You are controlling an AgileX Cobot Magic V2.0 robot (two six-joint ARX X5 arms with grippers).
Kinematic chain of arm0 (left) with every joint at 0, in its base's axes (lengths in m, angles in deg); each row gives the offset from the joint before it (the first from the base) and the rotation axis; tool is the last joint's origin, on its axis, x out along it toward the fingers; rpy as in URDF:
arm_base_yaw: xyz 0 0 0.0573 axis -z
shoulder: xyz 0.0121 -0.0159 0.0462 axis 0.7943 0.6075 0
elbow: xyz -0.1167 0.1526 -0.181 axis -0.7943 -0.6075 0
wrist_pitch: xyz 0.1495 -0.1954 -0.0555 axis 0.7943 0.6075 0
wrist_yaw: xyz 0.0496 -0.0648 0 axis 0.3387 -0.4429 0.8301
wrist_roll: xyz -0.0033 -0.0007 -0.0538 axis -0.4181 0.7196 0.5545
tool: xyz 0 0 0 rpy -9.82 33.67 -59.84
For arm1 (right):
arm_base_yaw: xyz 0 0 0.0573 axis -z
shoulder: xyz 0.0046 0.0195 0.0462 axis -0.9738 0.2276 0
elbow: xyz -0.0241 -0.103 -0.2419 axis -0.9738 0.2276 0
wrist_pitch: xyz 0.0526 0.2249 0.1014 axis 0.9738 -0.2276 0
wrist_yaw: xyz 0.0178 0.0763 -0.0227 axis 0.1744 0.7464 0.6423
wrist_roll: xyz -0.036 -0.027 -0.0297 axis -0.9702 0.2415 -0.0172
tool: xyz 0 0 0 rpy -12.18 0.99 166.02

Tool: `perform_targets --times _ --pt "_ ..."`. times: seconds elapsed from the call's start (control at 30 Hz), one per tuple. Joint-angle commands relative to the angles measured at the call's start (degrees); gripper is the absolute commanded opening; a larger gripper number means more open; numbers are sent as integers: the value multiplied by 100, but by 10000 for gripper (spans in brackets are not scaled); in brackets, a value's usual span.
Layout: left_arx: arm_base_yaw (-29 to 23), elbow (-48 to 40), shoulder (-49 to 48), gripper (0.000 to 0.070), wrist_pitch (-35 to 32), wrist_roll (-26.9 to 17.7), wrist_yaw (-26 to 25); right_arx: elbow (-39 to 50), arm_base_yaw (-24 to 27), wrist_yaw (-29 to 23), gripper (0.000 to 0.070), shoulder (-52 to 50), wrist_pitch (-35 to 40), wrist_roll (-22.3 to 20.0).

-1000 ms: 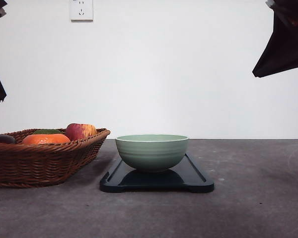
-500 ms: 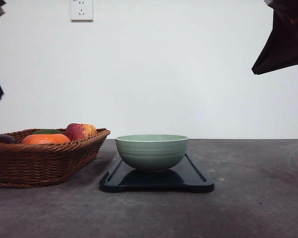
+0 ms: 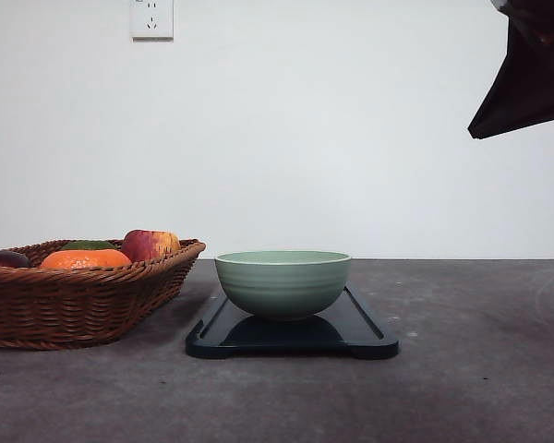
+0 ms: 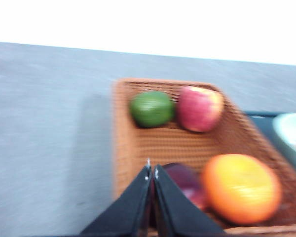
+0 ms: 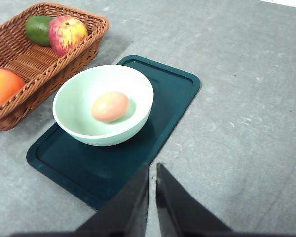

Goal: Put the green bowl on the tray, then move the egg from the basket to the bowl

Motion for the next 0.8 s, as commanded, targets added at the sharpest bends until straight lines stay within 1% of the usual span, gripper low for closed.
perform_targets --times 0.0,0.1,0.17,0.27,0.77 --pt "-46 -187 -182 0 -60 -77 50 -70 -28 -2 16 22 72 39" --pt "-133 -449 -461 0 -7 -79 63 -70 -28 -4 16 22 72 39" --pt "-157 -484 -587 0 126 -101 69 -70 -28 -4 16 22 76 39" --pt "-159 -484 -725 0 110 -166 69 -70 -28 -3 16 22 81 39" --pt "-158 -484 -724 0 76 -160 66 -70 -28 -4 16 22 96 39"
